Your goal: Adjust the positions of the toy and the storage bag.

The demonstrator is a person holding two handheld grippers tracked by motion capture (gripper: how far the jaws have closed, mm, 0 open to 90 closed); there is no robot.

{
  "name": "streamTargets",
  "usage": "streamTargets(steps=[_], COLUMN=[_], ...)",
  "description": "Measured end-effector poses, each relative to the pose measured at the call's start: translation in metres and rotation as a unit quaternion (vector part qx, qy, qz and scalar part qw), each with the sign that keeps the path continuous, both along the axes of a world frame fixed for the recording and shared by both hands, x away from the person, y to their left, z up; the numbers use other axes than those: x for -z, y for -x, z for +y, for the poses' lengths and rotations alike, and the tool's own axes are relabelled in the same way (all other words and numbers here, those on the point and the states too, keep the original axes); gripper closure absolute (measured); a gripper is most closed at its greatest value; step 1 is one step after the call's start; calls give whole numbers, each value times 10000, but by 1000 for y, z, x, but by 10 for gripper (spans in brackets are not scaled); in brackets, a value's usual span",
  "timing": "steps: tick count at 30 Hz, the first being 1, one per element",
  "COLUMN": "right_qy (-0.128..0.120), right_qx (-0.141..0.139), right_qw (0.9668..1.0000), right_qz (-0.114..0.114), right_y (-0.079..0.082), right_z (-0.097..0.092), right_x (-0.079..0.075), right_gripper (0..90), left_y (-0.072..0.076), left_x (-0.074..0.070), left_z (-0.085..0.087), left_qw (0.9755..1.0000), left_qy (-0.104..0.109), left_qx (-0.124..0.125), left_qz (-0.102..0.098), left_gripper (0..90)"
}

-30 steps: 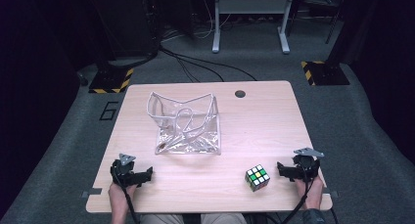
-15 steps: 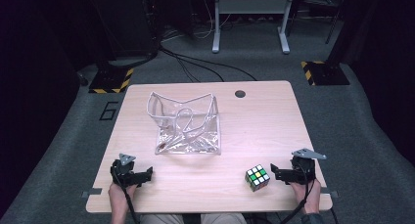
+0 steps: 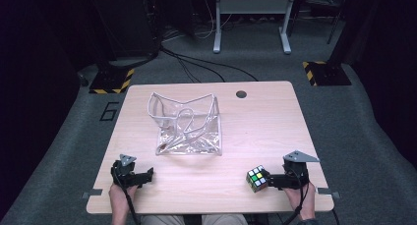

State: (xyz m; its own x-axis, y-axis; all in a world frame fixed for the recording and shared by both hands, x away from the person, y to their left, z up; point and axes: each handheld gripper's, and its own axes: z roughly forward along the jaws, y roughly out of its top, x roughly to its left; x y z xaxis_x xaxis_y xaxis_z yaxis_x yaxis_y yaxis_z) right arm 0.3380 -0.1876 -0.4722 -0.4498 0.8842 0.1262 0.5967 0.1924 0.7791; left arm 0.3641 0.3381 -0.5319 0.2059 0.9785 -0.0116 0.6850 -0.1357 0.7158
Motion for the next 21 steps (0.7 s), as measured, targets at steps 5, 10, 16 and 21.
streamTargets(steps=[5, 10, 16, 21], right_qy=[61, 136, 294, 495], right_qx=[-173, -282, -393, -449], right_qw=[9998, 9994, 9985, 9973], right_qz=[72, 119, 226, 320], right_y=[4, 6, 7, 8], right_z=[11, 20, 32, 39], right_x=[3, 6, 11, 18], right_gripper=[9, 9, 6, 8], left_y=[0, 0, 0, 0], left_x=[0, 0, 0, 0], left_z=[0, 0, 0, 0], left_qw=[10000, 10000, 10000, 10000], left_qy=[-1, 0, 0, 1], left_qx=[2, 2, 2, -2], left_qz=[0, 0, 1, -1], left_gripper=[2, 2, 2, 2])
